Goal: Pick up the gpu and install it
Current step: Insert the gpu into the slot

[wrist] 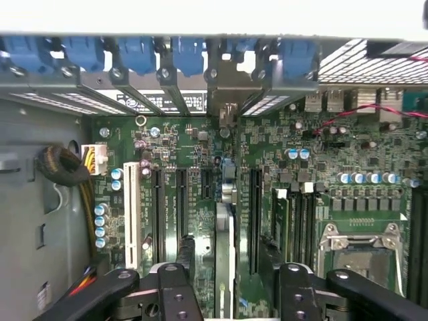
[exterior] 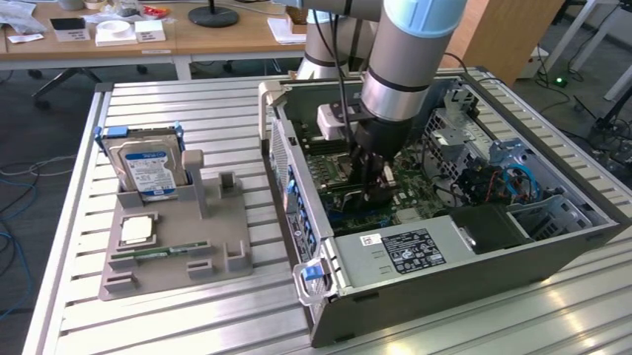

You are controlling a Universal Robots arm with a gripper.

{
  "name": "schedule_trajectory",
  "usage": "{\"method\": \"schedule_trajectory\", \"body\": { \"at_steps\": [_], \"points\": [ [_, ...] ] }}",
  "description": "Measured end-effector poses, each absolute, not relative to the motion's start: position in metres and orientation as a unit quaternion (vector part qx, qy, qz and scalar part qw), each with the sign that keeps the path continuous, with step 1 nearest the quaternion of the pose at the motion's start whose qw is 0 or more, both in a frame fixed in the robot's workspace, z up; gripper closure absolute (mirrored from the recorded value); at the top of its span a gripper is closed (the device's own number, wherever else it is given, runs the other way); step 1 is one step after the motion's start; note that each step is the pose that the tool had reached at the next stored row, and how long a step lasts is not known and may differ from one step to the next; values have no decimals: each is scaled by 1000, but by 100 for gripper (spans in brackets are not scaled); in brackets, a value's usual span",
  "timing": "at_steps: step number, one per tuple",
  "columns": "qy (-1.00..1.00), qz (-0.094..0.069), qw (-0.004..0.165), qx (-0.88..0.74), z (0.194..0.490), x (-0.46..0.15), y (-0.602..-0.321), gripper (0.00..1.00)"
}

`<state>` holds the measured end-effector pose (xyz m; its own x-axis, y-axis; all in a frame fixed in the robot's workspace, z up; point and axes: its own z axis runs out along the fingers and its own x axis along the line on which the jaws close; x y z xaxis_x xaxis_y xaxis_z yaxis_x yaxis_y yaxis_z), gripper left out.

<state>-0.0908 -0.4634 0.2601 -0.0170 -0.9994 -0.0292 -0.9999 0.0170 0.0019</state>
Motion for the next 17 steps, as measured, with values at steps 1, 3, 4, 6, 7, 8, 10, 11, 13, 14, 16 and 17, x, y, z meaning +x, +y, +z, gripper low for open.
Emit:
{"method": "schedule_trajectory", "body": {
  "at_steps": [1,3,4,6,7,8,10,11,13,14,16,17],
  "points": [
    [713,11,10,-701,263,-91,-463,49],
    [713,11,10,-701,270,-91,-463,49],
    [713,11,10,-701,273,-91,-463,49],
    [713,11,10,-701,279,-91,-463,49],
    [713,11,10,-701,282,-91,-463,49],
    [713,11,10,-701,285,-91,-463,49],
    [713,11,10,-701,292,-91,-463,49],
    [713,11,10,-701,295,-91,-463,49],
    [713,11,10,-701,302,-91,-463,49],
    [713,11,10,-701,305,-91,-463,49],
    [713,11,10,-701,311,-91,-463,49],
    [713,11,10,-701,314,-91,-463,49]
  ]
}}
